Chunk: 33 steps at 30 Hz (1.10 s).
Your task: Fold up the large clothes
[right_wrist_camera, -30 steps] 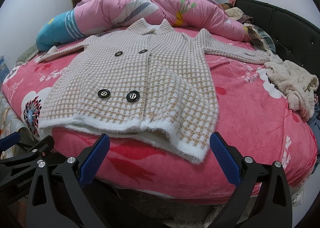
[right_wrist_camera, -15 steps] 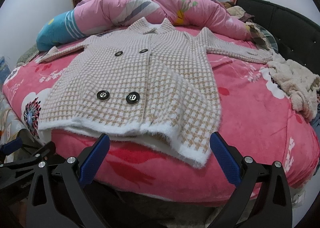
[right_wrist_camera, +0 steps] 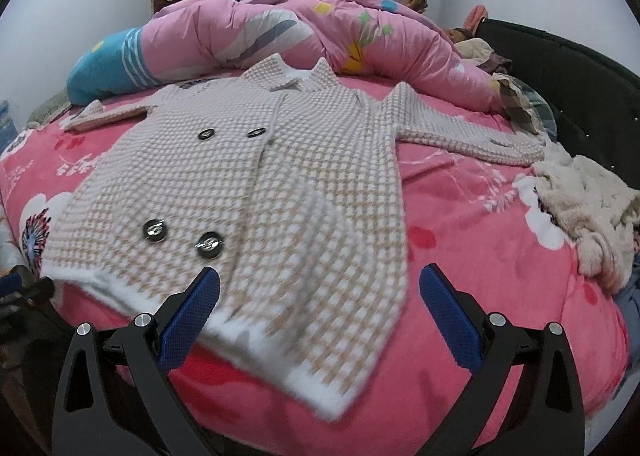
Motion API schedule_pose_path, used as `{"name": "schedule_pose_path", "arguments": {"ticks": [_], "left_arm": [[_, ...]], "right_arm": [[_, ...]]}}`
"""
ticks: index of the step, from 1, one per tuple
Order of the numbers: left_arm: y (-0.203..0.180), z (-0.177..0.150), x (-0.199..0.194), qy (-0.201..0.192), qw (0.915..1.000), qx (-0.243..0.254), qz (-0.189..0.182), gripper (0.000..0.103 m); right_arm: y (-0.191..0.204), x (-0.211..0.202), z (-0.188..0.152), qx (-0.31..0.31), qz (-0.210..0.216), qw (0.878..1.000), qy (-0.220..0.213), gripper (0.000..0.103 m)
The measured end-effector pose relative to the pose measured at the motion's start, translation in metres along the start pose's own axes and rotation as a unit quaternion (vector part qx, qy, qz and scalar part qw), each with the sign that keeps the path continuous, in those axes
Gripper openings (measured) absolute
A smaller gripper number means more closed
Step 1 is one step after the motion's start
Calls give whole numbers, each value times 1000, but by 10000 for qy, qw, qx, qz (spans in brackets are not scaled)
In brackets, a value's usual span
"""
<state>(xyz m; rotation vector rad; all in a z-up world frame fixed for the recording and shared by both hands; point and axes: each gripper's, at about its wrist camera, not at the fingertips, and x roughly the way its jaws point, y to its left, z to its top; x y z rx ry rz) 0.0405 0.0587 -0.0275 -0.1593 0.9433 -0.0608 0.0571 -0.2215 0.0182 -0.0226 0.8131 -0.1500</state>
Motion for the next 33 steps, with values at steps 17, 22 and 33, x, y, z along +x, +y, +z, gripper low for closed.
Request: {"name": "schedule_pose_path", "arguments": {"ticks": [17,22,33], "left_arm": [[78,44,39,-525,9968,-589,-130,73],[83,60,77,-134,9970,-700,-310,54],[78,64,85,-17,9974,-594,-409,34]], "right_arm": [[-104,100,-17,1596,2157,9489,1663,80],[-104,131,-6,1723,2186,9475,1575,67],[-119,140,-40,2590,3004,8999,1811,27]]}}
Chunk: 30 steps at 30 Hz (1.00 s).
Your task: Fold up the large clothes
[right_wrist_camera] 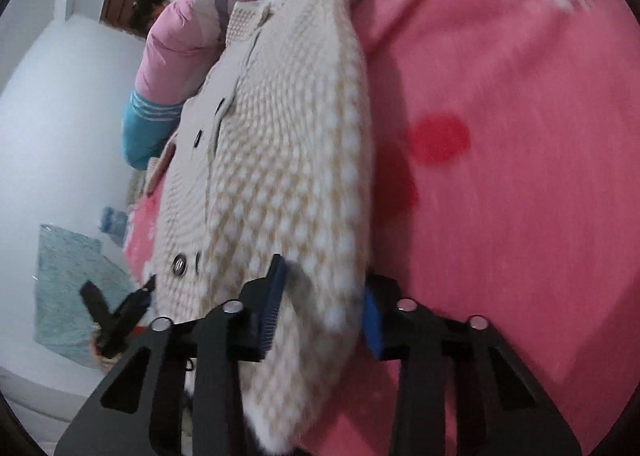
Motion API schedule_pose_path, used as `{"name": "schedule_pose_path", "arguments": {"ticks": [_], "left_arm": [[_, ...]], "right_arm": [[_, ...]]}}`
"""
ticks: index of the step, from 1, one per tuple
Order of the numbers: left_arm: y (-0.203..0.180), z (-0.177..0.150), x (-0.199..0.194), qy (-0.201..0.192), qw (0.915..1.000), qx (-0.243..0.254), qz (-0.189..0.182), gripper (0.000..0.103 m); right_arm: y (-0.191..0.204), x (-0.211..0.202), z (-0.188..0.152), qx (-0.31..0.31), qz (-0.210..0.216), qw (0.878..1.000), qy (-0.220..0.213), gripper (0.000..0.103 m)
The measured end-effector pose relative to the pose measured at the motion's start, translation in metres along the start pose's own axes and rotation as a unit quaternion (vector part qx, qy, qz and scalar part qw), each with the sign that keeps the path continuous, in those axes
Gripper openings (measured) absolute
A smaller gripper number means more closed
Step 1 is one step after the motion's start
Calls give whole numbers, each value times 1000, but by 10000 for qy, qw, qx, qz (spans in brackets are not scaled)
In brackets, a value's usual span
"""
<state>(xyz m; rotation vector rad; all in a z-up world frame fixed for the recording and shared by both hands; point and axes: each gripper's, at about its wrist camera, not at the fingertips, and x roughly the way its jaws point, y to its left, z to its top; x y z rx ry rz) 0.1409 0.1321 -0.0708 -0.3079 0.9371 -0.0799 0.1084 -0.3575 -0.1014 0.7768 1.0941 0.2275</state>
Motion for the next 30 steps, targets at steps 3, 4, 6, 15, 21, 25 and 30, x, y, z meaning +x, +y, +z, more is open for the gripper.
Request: {"name": "schedule_pose_path", "arguments": {"ticks": [3,4,6,15,21,25,30], "left_arm": [[-1,5,8,94,9996,-196,187,34],[-5,7,10,95,9993,-155,317,33],[-16,10,11,85,9979,86,631,23],[-68,4,-72,-598,9900,969,838,7],[-79,-33,-123,-548,9895,1058,819,6],[-69,-66,-145,-260,9929,887,750,7],[-50,-100,-101,512,9915,770,912,10]], "right_arm": [[-8,5,2,128,20,9999,-85,16],[-8,8,6,78,-9,9999,-138,13],[-1,10,13,-31,-121,9998,-163,10],[73,-82,23,-1405,382,9827,-1143,8],[62,-128,2,-1445,508,9815,-1145,7],[31,-146,-28,-1309,342,9861,-968,7],[-14,-93,-40,-1088,-604,9922,-43,16]]}}
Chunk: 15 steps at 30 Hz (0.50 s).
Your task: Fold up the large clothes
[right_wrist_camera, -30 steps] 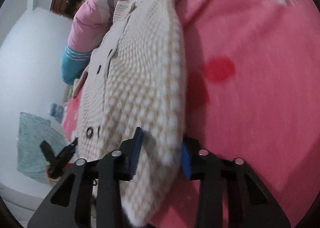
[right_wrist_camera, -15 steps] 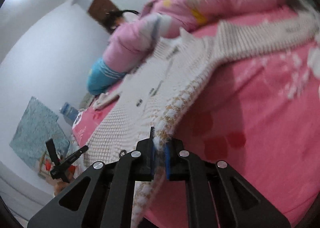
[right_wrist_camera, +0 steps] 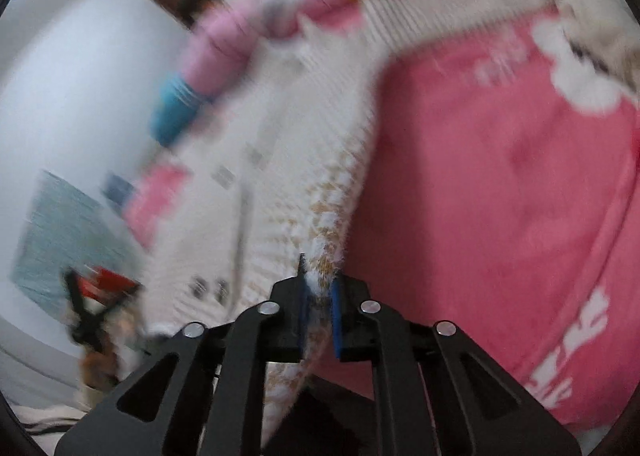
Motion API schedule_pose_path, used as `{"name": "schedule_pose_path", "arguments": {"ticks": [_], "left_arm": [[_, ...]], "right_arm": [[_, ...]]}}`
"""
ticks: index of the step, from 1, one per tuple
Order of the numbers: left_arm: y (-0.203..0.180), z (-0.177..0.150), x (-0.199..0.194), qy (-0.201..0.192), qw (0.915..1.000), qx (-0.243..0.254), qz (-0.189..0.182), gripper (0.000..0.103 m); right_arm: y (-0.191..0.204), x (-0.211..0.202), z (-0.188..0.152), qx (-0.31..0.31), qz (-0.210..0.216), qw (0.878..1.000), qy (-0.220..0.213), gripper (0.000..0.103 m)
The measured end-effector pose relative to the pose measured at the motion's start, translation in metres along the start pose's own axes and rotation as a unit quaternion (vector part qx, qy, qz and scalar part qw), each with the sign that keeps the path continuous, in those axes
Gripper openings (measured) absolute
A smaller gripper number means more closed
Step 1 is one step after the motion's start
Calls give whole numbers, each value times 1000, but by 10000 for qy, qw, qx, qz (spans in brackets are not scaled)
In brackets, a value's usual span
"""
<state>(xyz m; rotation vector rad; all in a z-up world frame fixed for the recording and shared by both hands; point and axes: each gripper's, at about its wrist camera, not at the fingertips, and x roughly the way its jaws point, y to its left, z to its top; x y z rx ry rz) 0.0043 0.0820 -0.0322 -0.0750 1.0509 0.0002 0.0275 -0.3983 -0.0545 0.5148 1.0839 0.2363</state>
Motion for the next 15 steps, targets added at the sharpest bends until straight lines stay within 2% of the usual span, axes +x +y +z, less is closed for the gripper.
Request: {"name": "schedule_pose_path", "arguments": {"ticks": [2,3,4,5,6,8,10,12,15], "left_arm": [[6,-5,18,200,9991,-21,368,9],[13,-7,21,248,9989,-94,382,11],[21,-7,18,233,9991,-223,272,17],[27,-7,14,180,9992,-311,186,21],[34,-5,8,42,9991,-385,164,30],[41,0,-1,-184,9986,-383,301,37],[45,12,-6,-362,9980,-395,336,43],[48,29,-8,-532,9970,-450,338,51],[49,56,-4,-765,9949,-495,422,64]], "right_arm": [[-13,19,0,103,-512,9976,460,23],[-15,18,1,161,-431,9978,485,27],[-16,10,6,232,-382,9981,419,33],[-15,2,10,208,-499,9981,291,48],[-10,-13,17,103,-747,9972,-23,61],[5,-36,35,-121,-1011,9930,-605,64],[25,-40,54,-304,-1016,9911,-808,66],[51,-35,72,-530,-1027,9883,-997,82],[102,-11,91,-1216,-1147,9784,-1216,92]]}}
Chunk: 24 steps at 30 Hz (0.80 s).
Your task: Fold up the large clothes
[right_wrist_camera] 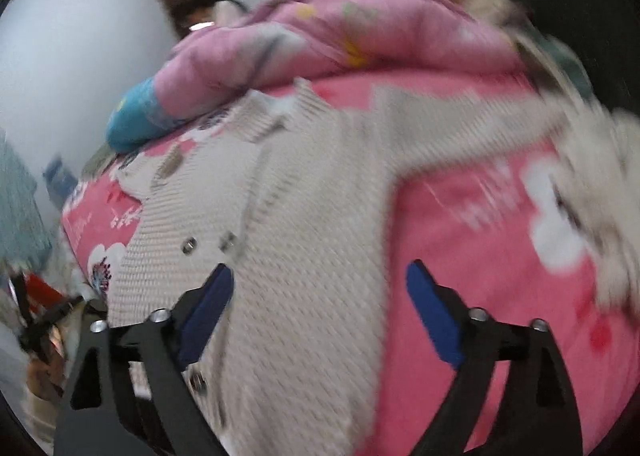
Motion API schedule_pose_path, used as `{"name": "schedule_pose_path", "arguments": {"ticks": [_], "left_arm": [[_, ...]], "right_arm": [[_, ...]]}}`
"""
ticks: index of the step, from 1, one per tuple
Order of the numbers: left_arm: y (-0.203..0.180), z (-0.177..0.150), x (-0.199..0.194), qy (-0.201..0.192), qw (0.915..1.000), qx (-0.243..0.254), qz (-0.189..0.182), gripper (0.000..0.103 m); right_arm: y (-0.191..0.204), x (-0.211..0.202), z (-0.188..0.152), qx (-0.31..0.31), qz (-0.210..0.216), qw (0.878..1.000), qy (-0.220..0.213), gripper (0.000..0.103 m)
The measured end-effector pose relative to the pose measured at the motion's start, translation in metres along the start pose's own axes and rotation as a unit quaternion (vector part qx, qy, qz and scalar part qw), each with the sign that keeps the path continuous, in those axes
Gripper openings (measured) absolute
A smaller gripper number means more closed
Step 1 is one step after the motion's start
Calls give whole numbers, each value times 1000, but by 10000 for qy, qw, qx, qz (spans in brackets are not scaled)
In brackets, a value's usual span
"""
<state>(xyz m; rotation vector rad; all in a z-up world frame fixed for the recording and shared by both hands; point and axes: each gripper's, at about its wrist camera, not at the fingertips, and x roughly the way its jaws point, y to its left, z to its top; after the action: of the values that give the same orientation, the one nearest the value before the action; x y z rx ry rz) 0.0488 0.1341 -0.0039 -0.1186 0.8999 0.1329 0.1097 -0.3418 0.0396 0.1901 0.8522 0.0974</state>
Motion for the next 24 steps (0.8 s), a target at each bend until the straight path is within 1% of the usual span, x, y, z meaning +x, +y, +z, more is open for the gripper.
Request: {"name": "schedule_pose_path", "arguments": {"ticks": [1,2,3,5,7,8,9,11,12,14,18,20,22,23,24], "left_arm": [[-3,9,1,-96,9999,-15,26,69],[-4,18,3,-191,9998,-39,68,72],[-5,32,9,-319,9994,-95,137,74],[-4,52,20,-430,9987,-186,190,75],[1,77,35,-515,9978,-364,198,75],[5,92,44,-547,9971,-470,235,75],[7,103,51,-577,9965,-537,269,75],[16,128,69,-646,9949,-678,372,75],[24,147,82,-691,9932,-811,465,75],[37,174,104,-736,9907,-957,624,75],[66,222,153,-683,9861,-1189,941,75],[81,241,174,-622,9850,-1321,916,75],[94,261,197,-565,9845,-1489,730,74],[99,269,207,-528,9844,-1543,667,72],[103,277,217,-486,9842,-1588,612,65]], "right_arm": [[22,12,8,-319,-53,9995,-47,94],[39,21,12,-512,-102,9986,-58,95],[62,39,20,-783,-158,9968,-49,96],[106,71,33,-1287,-185,9915,-2,96],[139,98,43,-1542,-118,9879,74,96],[150,107,48,-1583,-68,9873,92,96],[171,126,56,-1653,52,9862,94,96],[198,153,68,-1798,116,9836,76,96],[206,161,67,-1849,109,9827,46,96],[228,187,72,-2050,34,9788,-16,96],[256,232,73,-2383,-149,9710,106,96],[267,252,70,-2531,-210,9670,216,96],[272,267,66,-2617,-250,9643,333,96],[273,274,63,-2651,-237,9631,395,96],[272,278,61,-2669,-222,9625,441,96]]}}
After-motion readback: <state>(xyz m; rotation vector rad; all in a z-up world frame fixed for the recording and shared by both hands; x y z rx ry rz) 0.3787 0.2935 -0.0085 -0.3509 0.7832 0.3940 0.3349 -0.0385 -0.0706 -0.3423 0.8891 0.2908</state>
